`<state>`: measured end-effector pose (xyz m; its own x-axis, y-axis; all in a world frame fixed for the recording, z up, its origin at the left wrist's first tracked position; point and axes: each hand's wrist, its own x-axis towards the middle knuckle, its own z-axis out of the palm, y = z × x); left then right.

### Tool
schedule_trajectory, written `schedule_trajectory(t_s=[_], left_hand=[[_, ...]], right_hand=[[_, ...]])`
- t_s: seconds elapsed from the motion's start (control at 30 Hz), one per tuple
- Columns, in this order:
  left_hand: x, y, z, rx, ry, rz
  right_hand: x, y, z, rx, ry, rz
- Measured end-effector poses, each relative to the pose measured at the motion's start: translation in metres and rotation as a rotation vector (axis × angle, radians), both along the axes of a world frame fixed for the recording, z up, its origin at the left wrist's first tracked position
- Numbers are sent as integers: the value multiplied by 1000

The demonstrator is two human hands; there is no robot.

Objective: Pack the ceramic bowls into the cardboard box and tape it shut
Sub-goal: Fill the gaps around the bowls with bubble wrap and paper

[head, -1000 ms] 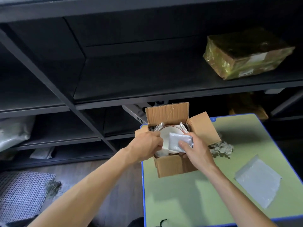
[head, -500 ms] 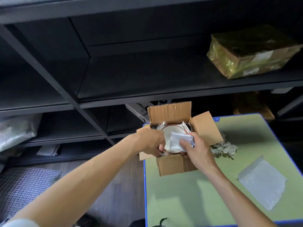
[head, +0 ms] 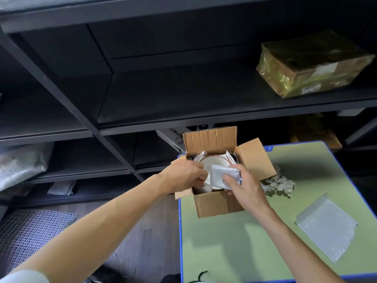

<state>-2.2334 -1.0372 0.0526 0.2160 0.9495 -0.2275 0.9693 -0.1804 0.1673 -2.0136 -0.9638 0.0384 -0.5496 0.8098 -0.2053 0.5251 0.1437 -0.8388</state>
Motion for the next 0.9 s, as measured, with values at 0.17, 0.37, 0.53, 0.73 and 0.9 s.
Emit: schedule_trajectory(t_s=[0.17, 0.37, 0.53, 0.73, 0.9], left_hand=[[-3, -1, -9, 87, -90, 51], [-6, -4, -12, 121, -217, 95], [-8, -5, -6, 68, -313, 193], [-6, -6, -3, 28, -324, 230], [1, 2, 8, -67, -262, 290]], right_hand=[[5, -3, 17, 49, 90, 132], [-16, -22, 32, 527, -166, 414], [-28, -23, 35, 710, -304, 598], [-49, -22, 48, 619, -507, 732], [-73, -29, 61, 583, -746, 812]])
